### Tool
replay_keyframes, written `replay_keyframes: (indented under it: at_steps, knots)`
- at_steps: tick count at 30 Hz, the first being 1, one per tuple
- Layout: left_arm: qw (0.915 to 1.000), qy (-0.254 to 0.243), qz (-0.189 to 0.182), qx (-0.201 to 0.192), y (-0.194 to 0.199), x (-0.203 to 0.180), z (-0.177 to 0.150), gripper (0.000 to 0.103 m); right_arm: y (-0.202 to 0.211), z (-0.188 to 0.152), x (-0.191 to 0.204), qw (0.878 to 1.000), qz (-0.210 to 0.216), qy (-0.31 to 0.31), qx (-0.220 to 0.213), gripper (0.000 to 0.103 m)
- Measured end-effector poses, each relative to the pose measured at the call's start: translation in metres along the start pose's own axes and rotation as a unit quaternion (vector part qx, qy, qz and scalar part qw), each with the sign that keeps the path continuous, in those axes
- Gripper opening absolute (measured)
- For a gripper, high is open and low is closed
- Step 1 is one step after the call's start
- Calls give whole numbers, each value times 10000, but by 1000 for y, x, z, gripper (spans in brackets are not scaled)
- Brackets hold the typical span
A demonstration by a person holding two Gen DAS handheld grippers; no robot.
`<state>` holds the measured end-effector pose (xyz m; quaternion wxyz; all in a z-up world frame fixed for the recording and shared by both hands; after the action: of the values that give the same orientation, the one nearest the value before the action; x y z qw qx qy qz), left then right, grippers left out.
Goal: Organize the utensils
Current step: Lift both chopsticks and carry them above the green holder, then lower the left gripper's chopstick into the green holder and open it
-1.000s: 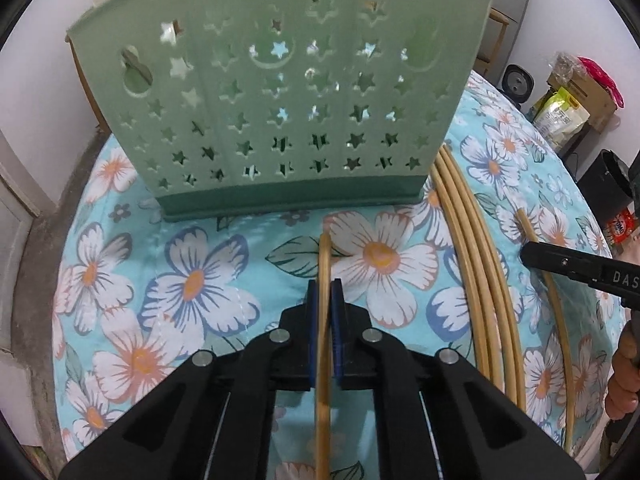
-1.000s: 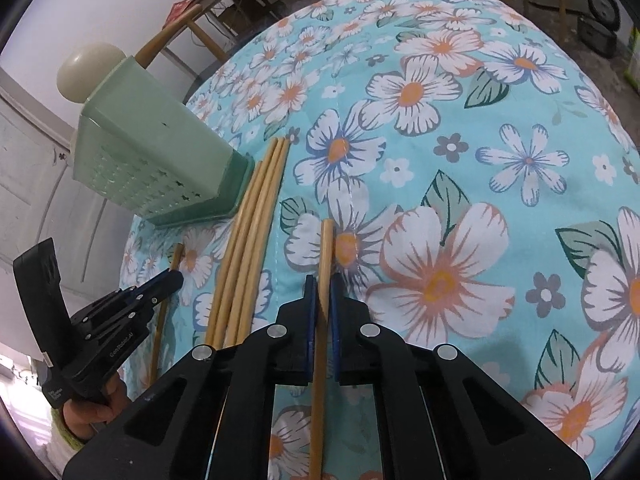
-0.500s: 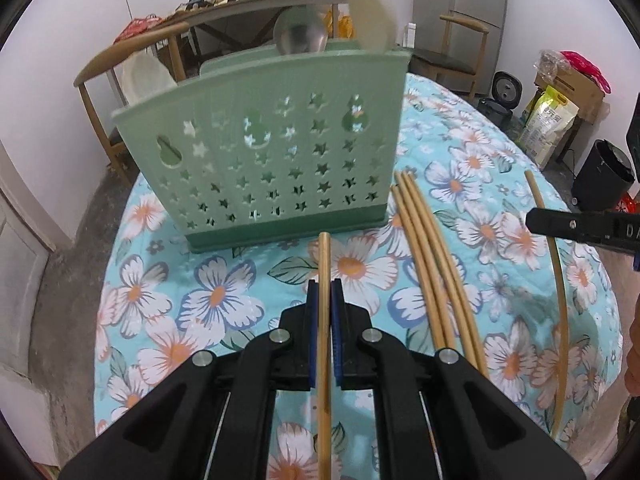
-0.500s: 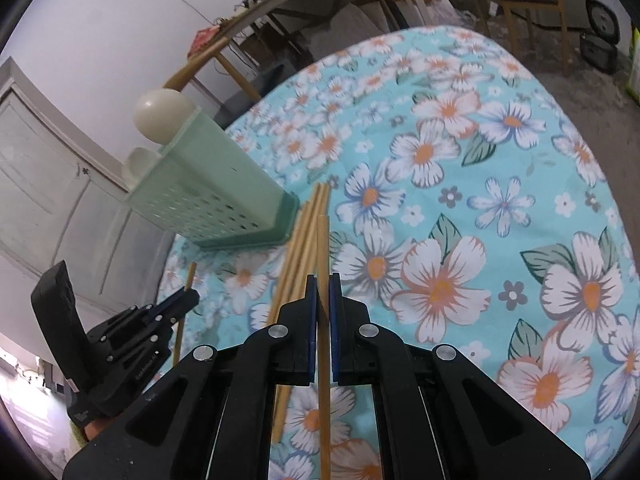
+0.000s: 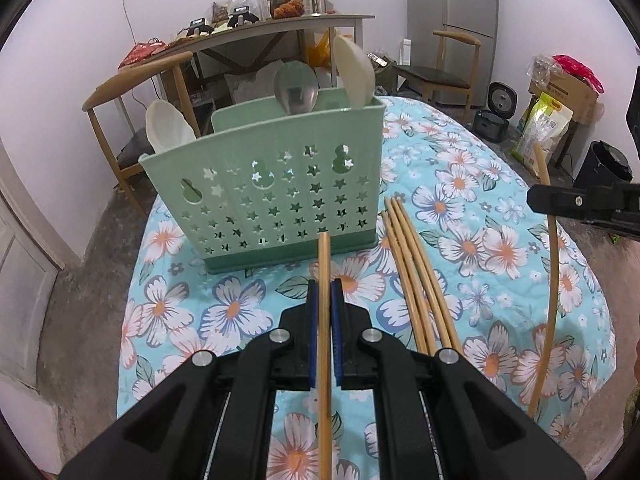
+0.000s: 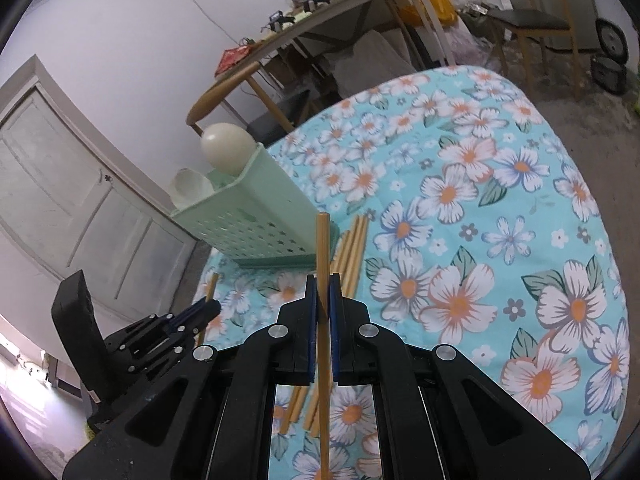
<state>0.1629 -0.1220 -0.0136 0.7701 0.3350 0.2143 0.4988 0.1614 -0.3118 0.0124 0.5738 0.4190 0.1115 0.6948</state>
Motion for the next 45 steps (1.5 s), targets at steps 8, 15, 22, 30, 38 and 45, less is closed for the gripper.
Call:
replay_keyframes:
  at_steps: [8,15,22,30,38,45]
  knots:
    - [9999,-6,17,-152,12,1,4,5,12,8,13,9998,118,107,-145,4]
    - [9997,26,25,-239,19,3,7,5,13,11,21,9996,157,179,-183,4]
    - [9996,56,48,-290,21,7,8,5,13,13,26,9994,182,226,-204,4]
    - [9994,125,5,-336,24,11,10,5,13,18,37,9988,269,325,-260,4]
    - [9937,621,-473,-798,52,42,46,5,18,26,54,9969,414,510,-424,4]
    - [9689,1362,-1163,-1709,103,88,119,5,15,28,47,9973,438,417,-408,4]
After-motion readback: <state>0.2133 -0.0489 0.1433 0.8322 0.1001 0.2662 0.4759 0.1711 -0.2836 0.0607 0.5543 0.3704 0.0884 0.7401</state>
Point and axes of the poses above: each gripper's, at about its wrist camera, not at the fingertips, and y roughly against the way its jaws point, x to its left, z to its top, the point moved 5 cm from there along -y, roughly the way its jaws point, and after that the axes turned 7 degrees about y, right-handed, at the moved point
